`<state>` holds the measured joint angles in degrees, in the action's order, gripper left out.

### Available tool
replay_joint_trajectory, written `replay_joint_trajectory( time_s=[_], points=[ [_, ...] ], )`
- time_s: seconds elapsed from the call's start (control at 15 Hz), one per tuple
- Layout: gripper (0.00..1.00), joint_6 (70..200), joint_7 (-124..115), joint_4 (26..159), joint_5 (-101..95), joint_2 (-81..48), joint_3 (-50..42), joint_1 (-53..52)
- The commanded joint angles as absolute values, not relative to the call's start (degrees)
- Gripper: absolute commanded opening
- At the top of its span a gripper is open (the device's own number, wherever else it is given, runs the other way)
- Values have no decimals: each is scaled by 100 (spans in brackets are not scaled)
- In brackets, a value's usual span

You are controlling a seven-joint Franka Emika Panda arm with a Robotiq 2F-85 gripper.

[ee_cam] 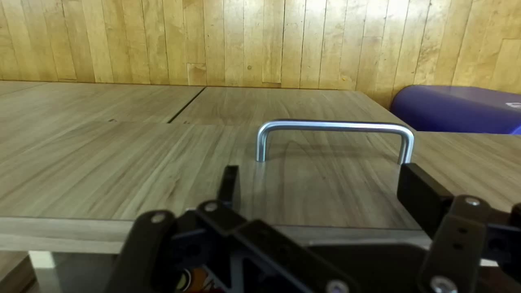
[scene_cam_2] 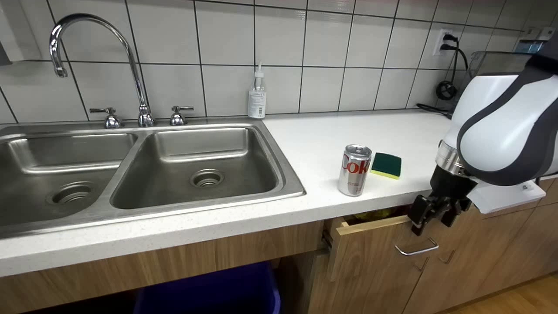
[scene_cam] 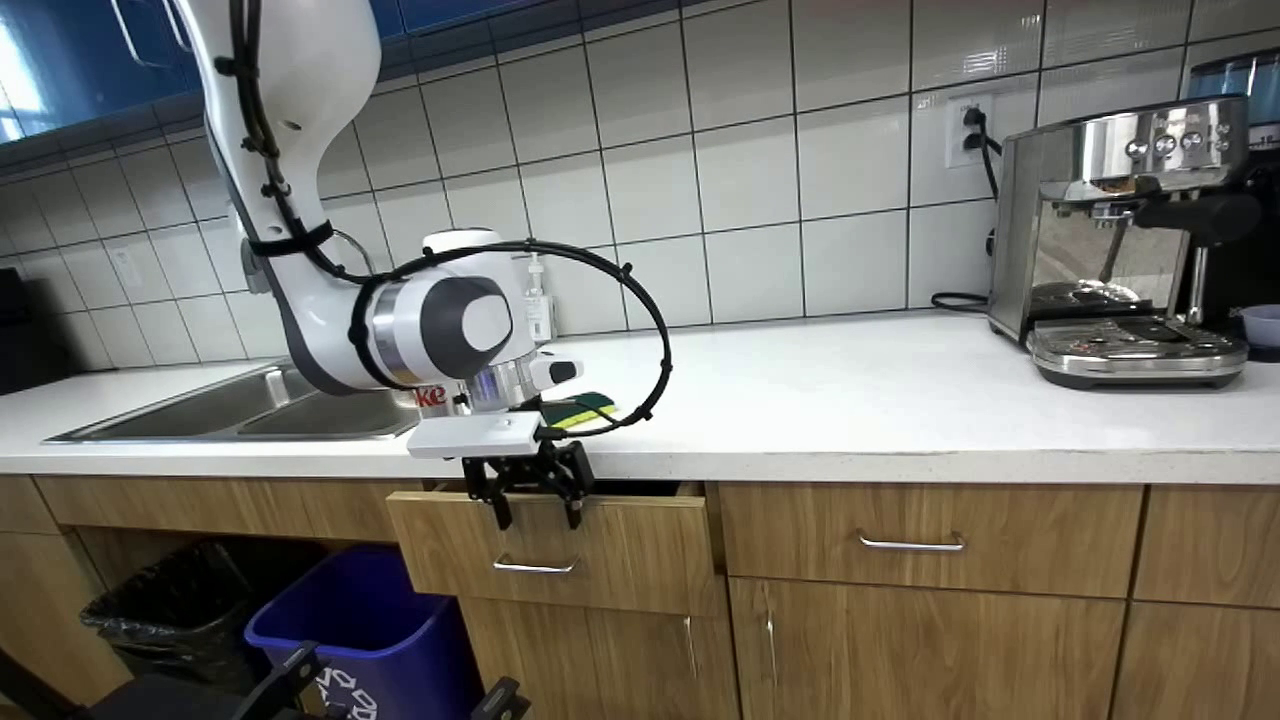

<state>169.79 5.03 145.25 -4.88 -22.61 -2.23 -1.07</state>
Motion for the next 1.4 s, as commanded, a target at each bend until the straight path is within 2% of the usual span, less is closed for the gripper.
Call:
replay_joint_trajectory(
  time_s=[0.0,0.73,1.33],
  points=[
    [100,17103,397,13994,-458,-2606,-227,-52],
    [100,17069,231,13512,-463,-2945,-307,-93],
    [100,17262,292,14014,-421,-2593,-184,-26]
  ],
)
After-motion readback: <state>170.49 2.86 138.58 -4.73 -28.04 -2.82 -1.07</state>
